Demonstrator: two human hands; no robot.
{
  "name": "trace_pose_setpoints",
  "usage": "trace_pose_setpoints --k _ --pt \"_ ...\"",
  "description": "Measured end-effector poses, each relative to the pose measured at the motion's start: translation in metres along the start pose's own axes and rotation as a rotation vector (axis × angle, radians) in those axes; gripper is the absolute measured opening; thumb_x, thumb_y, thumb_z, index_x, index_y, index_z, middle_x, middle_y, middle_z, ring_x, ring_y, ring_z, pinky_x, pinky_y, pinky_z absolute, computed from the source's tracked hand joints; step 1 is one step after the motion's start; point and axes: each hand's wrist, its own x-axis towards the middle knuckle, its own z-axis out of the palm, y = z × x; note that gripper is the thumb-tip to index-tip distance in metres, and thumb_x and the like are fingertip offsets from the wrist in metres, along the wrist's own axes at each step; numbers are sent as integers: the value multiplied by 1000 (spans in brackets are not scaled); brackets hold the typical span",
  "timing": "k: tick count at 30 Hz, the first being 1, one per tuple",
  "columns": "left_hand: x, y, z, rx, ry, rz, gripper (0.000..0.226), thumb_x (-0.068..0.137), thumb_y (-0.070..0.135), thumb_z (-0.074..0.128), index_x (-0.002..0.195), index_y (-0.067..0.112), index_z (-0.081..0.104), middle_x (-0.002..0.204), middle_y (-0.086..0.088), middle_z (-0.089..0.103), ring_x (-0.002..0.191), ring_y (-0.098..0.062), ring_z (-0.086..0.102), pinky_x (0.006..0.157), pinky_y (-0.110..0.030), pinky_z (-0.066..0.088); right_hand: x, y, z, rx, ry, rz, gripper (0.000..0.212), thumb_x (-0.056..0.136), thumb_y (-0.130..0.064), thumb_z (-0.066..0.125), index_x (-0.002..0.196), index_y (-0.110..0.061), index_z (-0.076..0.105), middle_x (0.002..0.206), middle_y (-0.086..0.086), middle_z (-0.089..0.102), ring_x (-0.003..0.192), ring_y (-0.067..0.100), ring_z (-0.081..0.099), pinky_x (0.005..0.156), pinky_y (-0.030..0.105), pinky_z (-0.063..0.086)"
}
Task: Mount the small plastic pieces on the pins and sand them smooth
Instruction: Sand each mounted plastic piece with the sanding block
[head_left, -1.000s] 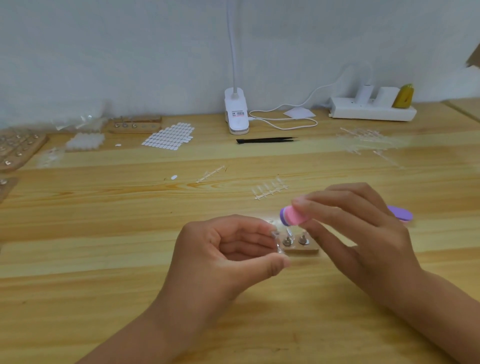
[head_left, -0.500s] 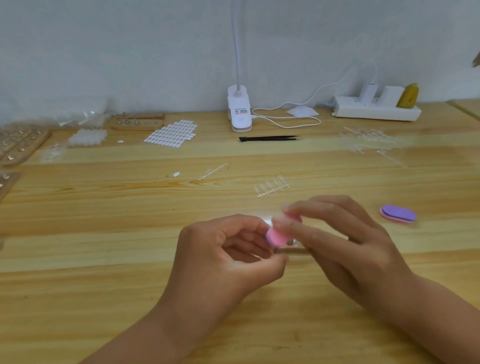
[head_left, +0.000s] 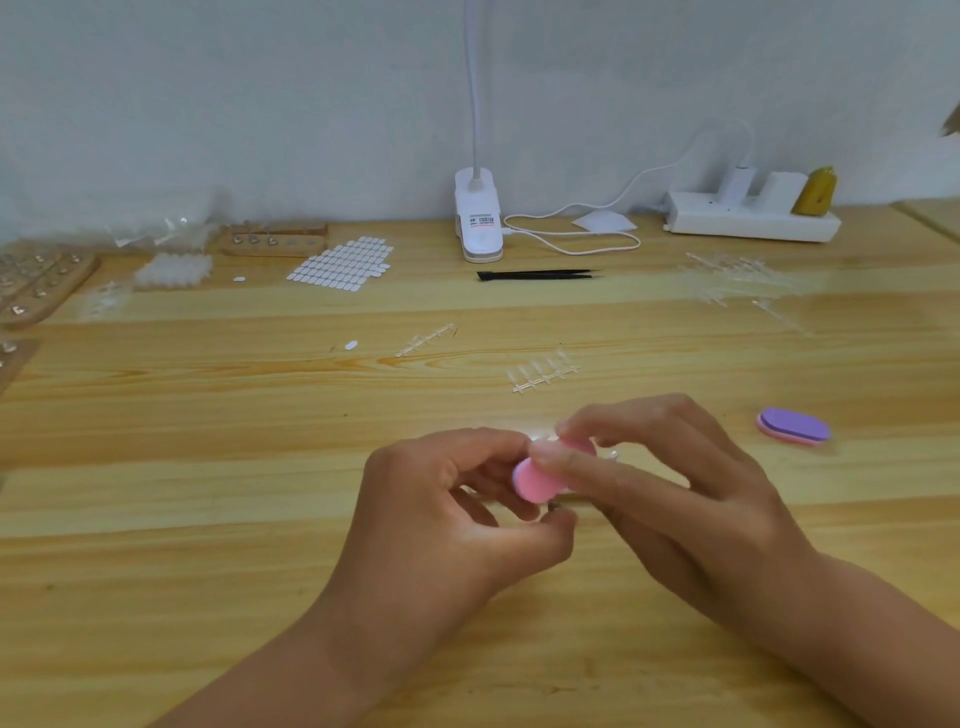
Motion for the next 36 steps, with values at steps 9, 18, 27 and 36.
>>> trace_pose_setpoints --k 9,18,27,36 --pt "1 -4 -1 -194 -68 30 30 63 14 83 89 29 78 80 5 75 71 -11 72 64 -23 57 2 -5 -1 122 80 103 26 95 -5 63 120 -11 65 114 3 63 102 18 63 92 23 46" --pt "7 -12 -5 -408 -133 70 26 71 19 81 96 23 77 90 -4 75 81 -14 71 70 -22 55 0 -8 -4 104 184 163 28 96 -16 64 123 -19 59 115 -11 61 109 6 60 97 17 42" --pt "10 -16 -3 -468 -234 55 24 78 23 76 102 19 75 91 -1 72 80 -11 66 72 -22 53 -1 -3 -2 15 203 140 23 99 -16 61 122 -16 58 113 -13 57 108 1 55 96 12 38" --pt "13 -18 -1 -791 -358 -171 26 89 16 68 113 8 70 86 -6 67 75 -17 62 71 -28 52 0 0 -9 -14 215 167 24 99 -17 60 122 -16 56 113 -9 58 111 -1 52 98 14 37"
